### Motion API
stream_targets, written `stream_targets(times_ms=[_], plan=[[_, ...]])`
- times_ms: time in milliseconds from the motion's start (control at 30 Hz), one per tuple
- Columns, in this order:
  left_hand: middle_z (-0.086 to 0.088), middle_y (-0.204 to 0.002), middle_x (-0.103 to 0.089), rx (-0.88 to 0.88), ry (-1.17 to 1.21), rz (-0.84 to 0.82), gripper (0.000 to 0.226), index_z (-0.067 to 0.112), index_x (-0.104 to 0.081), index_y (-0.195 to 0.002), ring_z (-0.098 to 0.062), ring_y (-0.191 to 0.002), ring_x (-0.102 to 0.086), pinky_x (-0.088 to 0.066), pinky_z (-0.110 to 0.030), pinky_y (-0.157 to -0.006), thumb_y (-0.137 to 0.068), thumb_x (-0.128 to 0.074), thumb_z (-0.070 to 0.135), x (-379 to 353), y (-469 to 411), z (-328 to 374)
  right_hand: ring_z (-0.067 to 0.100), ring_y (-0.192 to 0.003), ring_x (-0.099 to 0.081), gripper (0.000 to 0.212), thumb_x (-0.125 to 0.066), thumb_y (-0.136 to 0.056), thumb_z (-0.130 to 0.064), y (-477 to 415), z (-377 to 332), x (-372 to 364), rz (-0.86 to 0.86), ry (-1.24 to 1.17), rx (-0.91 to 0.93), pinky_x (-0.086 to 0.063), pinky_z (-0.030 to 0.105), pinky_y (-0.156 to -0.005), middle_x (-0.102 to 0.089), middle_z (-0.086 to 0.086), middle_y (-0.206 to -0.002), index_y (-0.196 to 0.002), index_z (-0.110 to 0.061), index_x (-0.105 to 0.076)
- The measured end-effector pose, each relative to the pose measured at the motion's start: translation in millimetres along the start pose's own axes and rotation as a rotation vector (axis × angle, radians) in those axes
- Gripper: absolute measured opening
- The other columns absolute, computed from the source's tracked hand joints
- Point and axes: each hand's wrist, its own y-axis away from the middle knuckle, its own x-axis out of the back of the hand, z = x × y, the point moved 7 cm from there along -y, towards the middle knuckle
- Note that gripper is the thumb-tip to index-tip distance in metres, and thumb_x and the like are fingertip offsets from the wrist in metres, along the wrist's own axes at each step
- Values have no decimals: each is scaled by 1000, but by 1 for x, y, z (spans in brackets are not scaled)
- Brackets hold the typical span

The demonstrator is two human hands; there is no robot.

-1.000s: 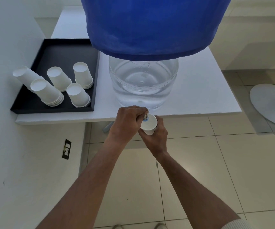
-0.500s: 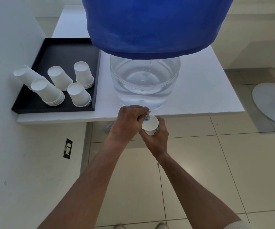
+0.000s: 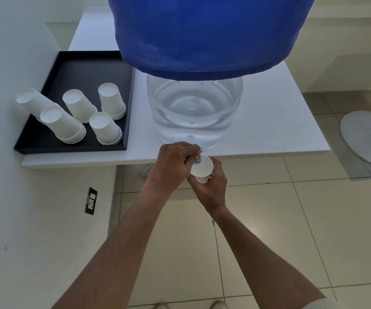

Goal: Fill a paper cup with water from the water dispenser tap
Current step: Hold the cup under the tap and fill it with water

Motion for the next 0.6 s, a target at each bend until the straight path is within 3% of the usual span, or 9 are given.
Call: stream_targets(times_ms=[100,400,600], plan=[[-7,-84,-83,18,12,6,12,1,-84,-93,-20,-74,-77,-54,-25,-69,-89,-74,8,1,-1,-1,11,-96,-70,59,-94,-73,-32,-1,-1,0,0,-1,2,-60,38,-81,-70,-6,-106,-118,-21,-59],[-1,-84,-82,175,44,2,12,10,-86,-89,-15,-76,-75,-59,-34,-71,-87,-75,15,4,-1,-5,8,-96,-69,59,-93,-73,-33,4,-4,2,13,-3,8,-60,34,-80,-70,-8,-106,-119,-20,-59],[11,-73,-80,645,175,-10,24,19,-84,-74,-6,-73,-73,-59,-35,-84,-89,-79,37,8,7,-17,12,-96,-69,57,-94,-75,-34,2,-5,2,19,11,21,-59,40,-82,-70,-5,-106,-117,-22,-58]])
